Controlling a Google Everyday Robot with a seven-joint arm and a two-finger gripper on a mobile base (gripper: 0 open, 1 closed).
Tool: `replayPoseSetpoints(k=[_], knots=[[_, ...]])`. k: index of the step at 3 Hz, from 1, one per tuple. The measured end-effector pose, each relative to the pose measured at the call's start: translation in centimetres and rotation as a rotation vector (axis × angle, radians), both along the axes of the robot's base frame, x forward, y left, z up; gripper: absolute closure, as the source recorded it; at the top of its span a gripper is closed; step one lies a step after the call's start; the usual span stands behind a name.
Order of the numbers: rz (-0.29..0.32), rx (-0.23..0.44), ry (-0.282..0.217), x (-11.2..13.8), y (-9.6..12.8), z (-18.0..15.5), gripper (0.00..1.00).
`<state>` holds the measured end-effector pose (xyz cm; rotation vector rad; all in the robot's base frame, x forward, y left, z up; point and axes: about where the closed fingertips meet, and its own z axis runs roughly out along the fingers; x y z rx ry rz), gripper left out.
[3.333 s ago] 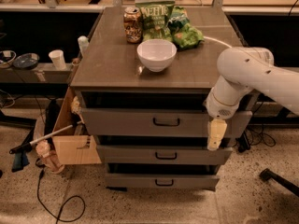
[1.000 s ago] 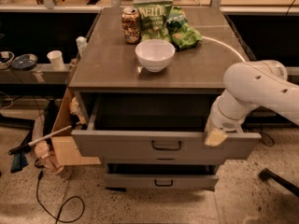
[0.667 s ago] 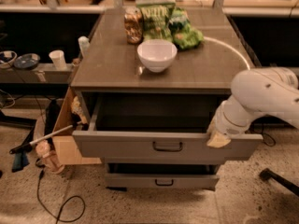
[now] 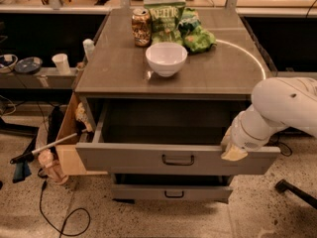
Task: Open top drawer
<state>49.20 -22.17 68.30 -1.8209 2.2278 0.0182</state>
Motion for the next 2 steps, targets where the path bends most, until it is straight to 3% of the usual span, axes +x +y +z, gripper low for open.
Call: replayPoseSetpoints(k=[1, 2], knots=[[0.032, 0.040, -0.021, -1.90, 1.47, 0.55, 1.00], [0.032, 0.040, -0.021, -1.90, 1.47, 0.55, 1.00]])
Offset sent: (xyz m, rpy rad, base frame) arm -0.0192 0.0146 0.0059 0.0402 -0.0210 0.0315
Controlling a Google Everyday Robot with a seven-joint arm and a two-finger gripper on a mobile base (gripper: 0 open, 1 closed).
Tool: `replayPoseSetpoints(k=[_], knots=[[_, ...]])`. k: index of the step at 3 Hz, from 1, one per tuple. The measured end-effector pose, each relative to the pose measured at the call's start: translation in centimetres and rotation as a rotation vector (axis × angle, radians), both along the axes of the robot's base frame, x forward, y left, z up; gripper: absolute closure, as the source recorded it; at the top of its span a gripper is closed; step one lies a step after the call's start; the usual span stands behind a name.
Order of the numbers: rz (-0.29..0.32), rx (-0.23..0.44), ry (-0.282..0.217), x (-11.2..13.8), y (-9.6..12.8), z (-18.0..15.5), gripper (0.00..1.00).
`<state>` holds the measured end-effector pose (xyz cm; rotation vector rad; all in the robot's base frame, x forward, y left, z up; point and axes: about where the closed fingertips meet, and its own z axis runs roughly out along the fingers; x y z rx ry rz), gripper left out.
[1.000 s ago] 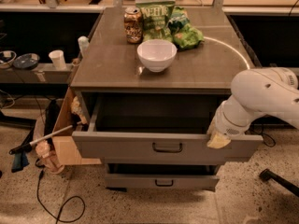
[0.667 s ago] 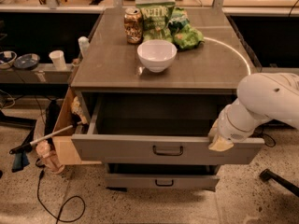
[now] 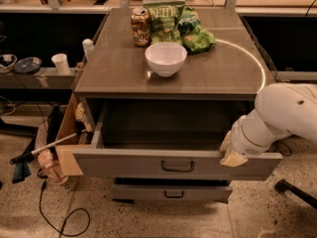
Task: Open top drawer
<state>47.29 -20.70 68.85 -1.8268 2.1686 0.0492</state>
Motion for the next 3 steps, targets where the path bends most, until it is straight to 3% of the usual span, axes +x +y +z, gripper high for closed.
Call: replayPoseSetpoints(k=[3], knots=[[-0.015, -0.005, 0.020, -4.6, -0.3, 0.3, 1.00]])
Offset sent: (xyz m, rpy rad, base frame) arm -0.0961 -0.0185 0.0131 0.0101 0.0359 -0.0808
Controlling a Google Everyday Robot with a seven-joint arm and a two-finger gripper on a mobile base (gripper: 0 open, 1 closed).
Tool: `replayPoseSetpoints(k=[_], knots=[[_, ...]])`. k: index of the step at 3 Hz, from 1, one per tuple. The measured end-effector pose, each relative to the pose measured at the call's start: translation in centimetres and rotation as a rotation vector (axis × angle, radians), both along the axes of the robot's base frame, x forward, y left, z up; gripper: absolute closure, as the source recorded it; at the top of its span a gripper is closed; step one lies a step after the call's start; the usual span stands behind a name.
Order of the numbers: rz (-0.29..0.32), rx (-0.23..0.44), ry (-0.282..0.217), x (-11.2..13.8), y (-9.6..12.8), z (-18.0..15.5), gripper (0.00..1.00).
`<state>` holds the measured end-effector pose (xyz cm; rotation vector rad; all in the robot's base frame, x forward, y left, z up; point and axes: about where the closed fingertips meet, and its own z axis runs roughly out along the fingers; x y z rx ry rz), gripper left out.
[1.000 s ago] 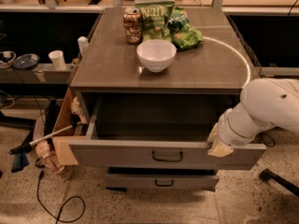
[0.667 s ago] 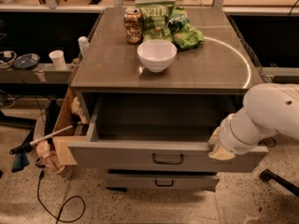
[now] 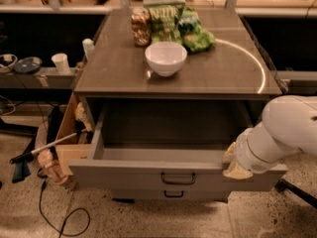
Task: Open top drawer
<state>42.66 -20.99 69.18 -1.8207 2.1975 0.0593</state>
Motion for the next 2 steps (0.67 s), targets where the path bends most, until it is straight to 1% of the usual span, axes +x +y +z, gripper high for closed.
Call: replayPoseSetpoints(k=[1, 2], knots=[[0.000, 0.000, 0.000, 0.0, 0.0, 0.0, 1.00], [-0.002, -0.004, 0.016, -2.1, -0.1, 0.4, 1.00]])
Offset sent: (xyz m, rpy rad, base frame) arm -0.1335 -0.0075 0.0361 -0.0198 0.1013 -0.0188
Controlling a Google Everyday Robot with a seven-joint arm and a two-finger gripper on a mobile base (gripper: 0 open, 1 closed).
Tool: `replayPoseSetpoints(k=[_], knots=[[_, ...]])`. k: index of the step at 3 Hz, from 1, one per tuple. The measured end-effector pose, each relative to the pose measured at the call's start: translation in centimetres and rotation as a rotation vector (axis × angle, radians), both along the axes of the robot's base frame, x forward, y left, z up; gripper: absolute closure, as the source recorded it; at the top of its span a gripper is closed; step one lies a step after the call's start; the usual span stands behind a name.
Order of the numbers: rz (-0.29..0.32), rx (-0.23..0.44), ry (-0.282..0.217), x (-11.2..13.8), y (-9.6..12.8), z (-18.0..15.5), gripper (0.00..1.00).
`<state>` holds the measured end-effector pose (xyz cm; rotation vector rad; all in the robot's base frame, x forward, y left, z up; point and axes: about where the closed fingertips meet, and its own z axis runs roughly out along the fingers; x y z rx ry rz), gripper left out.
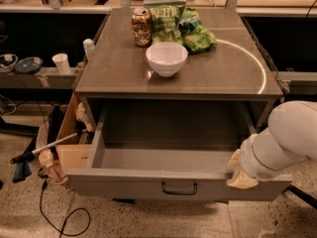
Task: Open top drawer
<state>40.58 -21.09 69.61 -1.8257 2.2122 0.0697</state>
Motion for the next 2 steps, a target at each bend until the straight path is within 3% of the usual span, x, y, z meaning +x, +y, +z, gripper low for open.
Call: replayPoseSetpoints(k=[1, 2], knots=[[0.000, 0.000, 0.000, 0.00, 0.00, 0.00, 0.97], [0.000, 0.000, 0.000, 0.00, 0.00, 0.00, 0.74]])
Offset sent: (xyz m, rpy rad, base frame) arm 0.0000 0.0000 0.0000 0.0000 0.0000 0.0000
